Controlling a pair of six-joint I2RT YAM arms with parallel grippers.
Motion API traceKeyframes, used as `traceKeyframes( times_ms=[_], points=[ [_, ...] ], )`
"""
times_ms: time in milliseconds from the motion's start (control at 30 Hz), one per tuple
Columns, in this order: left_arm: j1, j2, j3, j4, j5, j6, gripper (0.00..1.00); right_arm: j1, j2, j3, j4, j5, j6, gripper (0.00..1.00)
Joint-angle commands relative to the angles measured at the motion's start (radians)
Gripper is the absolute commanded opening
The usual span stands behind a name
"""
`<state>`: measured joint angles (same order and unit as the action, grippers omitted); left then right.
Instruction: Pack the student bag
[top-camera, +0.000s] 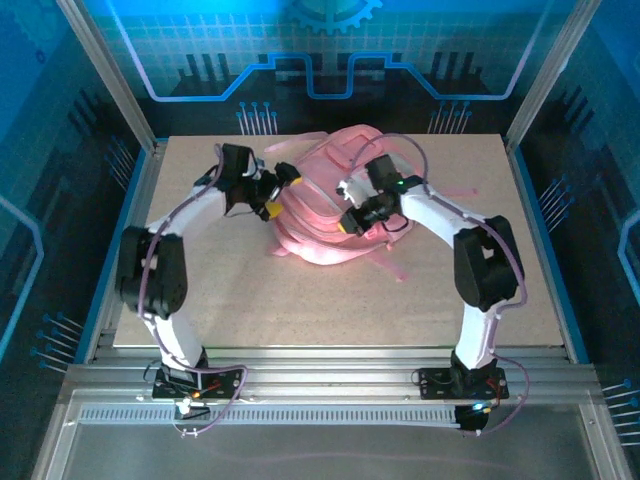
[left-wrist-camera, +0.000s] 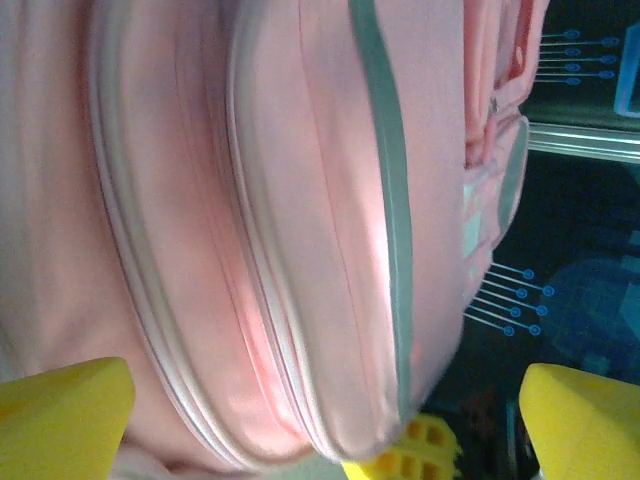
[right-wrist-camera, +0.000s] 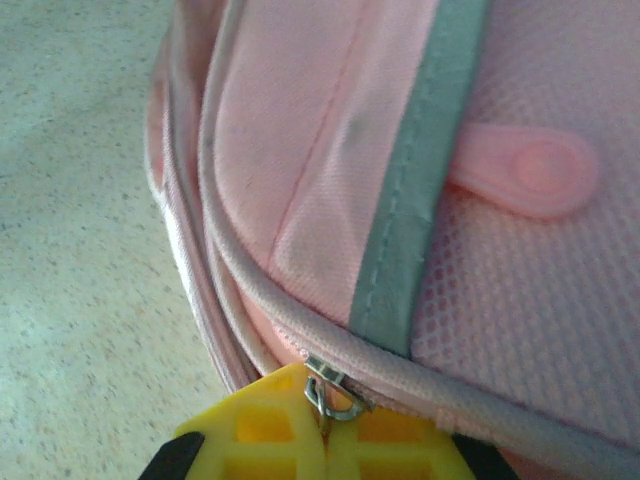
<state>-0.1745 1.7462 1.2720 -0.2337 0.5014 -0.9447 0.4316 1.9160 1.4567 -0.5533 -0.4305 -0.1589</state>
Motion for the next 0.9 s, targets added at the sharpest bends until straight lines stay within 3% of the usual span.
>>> traceKeyframes(
  times_ms=[0,133,233,333,433,467,667,800,833,867],
  points=[
    [-0.055,-0.109,-0.163,0.173,-0.054,-0.170,0.99,0.047,0.036,0.067,0.017,-0.060,0.084,0.00],
    [-0.110,-0.100,-0.299,0.378,-0.098,-0.317,0.95,0.084,0.023,0.042,0.058,-0.087,0.161,0.00],
    [-0.145,-0.026,-0.300,0.458,-0.109,-0.346,0.84,0.107,-0.014,-0.010,0.098,-0.109,0.204,0.00],
    [-0.158,0.052,-0.292,0.556,-0.110,-0.378,0.50,0.124,-0.048,-0.059,0.100,-0.090,0.200,0.00],
    [-0.157,0.081,-0.285,0.576,-0.129,-0.370,0.05,0.110,-0.070,-0.104,0.074,0.019,0.195,0.00],
    [-0.157,0.077,-0.285,0.561,-0.139,-0.361,0.00,0.097,-0.072,-0.111,0.052,0.068,0.192,0.00],
    [-0.142,0.040,-0.297,0.488,-0.153,-0.300,0.00,0.045,-0.086,-0.123,-0.031,0.310,0.169,0.00],
    [-0.129,0.024,-0.302,0.482,-0.148,-0.296,0.00,0.040,-0.102,-0.113,-0.033,0.356,0.170,0.00],
    [-0.127,0.022,-0.297,0.475,-0.144,-0.292,0.13,0.041,-0.112,-0.118,-0.024,0.337,0.170,0.05],
    [-0.126,0.016,-0.285,0.456,-0.138,-0.273,0.34,0.038,-0.126,-0.128,-0.010,0.307,0.170,0.18]
  ],
)
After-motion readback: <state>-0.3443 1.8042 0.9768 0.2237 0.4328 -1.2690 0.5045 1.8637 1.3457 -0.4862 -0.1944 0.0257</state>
